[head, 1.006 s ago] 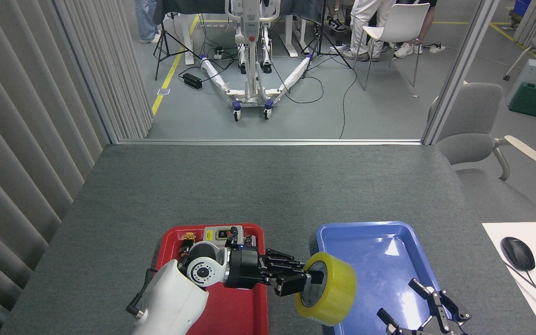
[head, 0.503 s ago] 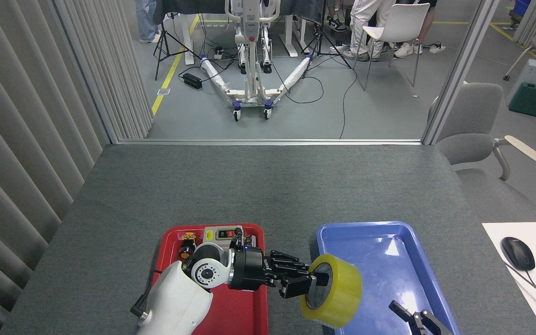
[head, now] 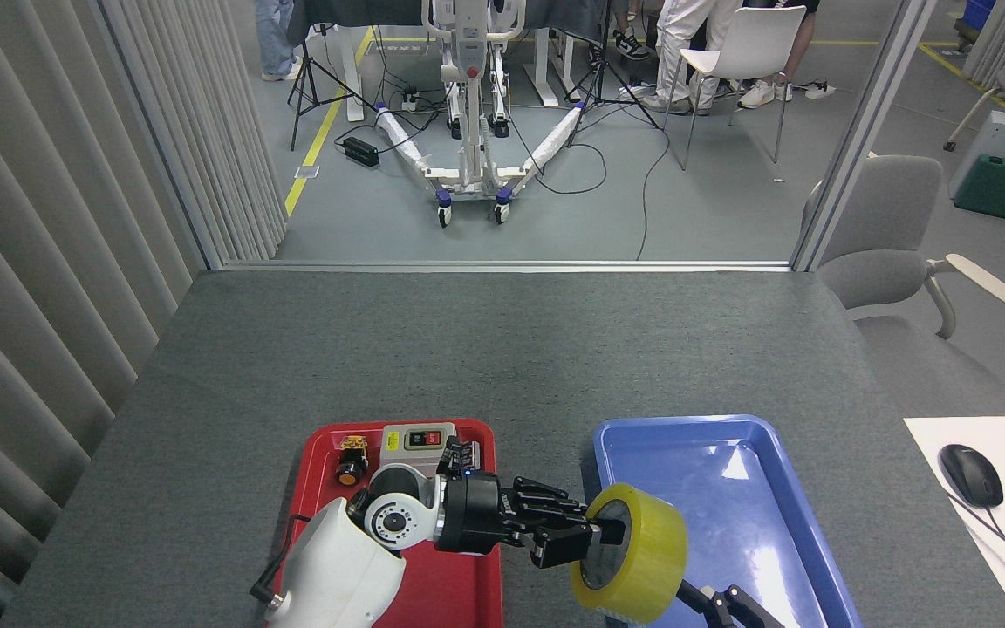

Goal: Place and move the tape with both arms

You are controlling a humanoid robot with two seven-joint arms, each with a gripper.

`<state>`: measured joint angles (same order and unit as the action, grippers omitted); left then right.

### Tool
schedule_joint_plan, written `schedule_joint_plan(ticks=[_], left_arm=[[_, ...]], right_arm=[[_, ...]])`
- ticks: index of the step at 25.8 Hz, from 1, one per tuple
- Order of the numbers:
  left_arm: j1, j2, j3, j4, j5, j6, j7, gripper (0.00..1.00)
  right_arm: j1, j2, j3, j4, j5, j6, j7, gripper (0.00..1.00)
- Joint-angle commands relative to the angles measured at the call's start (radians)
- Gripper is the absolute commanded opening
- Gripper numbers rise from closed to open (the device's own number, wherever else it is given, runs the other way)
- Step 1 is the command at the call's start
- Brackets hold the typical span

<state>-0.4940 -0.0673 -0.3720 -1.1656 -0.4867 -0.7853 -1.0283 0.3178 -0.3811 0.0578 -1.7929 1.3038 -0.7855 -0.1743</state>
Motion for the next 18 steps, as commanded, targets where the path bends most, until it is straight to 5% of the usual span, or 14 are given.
schedule_joint_plan(ticks=[1,5,14,15,18], left_arm=[[0.008,0.000,-0.001,-0.016,0.002,0.000,0.001,0.00],[0.041,-0.009,-0.008,-0.017,0.007,0.000,0.001,0.00],[0.057,-0.032,-0.025,-0.020,0.008,0.000,0.004,0.00],[0.054,-0.034,-0.021,-0.023,0.011,0.000,0.011,0.06],[0.040,-0.029,-0.016,-0.025,0.071,0.000,0.056,0.59]], right_arm=[[-0.011,0.007,0.024,0.000,0.000,0.000,0.001,0.91],[-0.026,0.011,0.040,0.000,0.000,0.000,-0.001,0.82],[-0.020,-0.002,0.042,0.004,0.000,0.000,-0.001,0.28],[-0.017,-0.004,0.040,0.004,0.000,0.000,-0.001,0.24],[-0.014,-0.004,0.039,0.006,0.000,0.000,-0.001,0.17]])
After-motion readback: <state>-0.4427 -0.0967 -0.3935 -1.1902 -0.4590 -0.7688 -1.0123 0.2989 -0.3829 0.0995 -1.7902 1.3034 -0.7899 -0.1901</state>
